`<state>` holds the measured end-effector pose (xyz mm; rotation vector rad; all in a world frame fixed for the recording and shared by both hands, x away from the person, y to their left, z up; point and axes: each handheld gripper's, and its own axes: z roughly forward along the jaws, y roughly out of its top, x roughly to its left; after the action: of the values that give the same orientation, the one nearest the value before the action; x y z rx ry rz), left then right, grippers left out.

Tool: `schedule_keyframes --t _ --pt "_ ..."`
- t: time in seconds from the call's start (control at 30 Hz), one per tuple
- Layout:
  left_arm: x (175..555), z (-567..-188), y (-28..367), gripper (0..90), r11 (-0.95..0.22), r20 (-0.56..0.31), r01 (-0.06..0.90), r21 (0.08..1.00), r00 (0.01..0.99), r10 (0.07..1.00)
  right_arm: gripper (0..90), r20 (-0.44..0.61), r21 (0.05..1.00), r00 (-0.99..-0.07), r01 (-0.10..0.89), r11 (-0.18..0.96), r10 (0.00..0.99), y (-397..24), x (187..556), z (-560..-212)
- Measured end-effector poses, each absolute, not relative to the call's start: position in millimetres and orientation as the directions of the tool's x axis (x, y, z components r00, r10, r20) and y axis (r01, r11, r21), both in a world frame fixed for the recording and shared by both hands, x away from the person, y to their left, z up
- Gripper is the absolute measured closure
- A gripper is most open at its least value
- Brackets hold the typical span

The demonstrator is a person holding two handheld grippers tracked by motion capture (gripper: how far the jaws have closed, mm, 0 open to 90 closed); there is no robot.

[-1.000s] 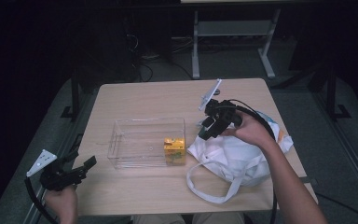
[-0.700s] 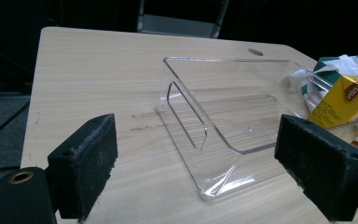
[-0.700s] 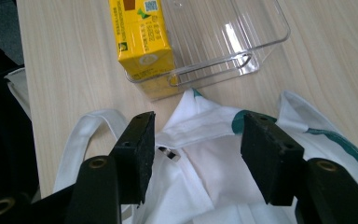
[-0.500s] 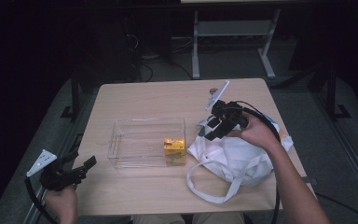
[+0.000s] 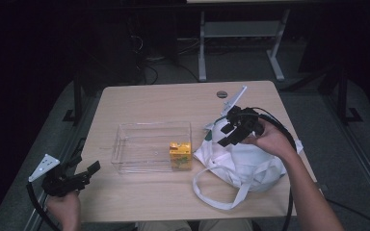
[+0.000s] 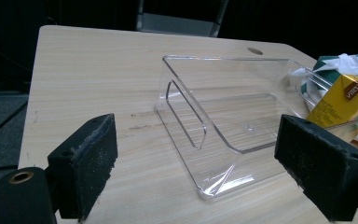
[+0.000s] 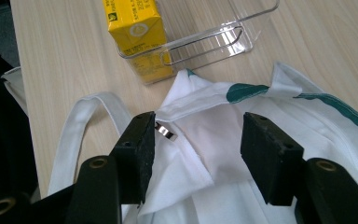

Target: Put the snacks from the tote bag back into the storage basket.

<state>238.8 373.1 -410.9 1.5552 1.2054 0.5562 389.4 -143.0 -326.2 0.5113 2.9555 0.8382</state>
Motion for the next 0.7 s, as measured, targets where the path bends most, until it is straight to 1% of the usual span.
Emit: schedule_keyframes --t 0.7 --pt "239 -411 372 12.5 0.036 -0.216 0.416 0.909 0.394 0.893 44.1 0.077 0.53 -0.929 0.345 0.774 0.361 -170 378 -335"
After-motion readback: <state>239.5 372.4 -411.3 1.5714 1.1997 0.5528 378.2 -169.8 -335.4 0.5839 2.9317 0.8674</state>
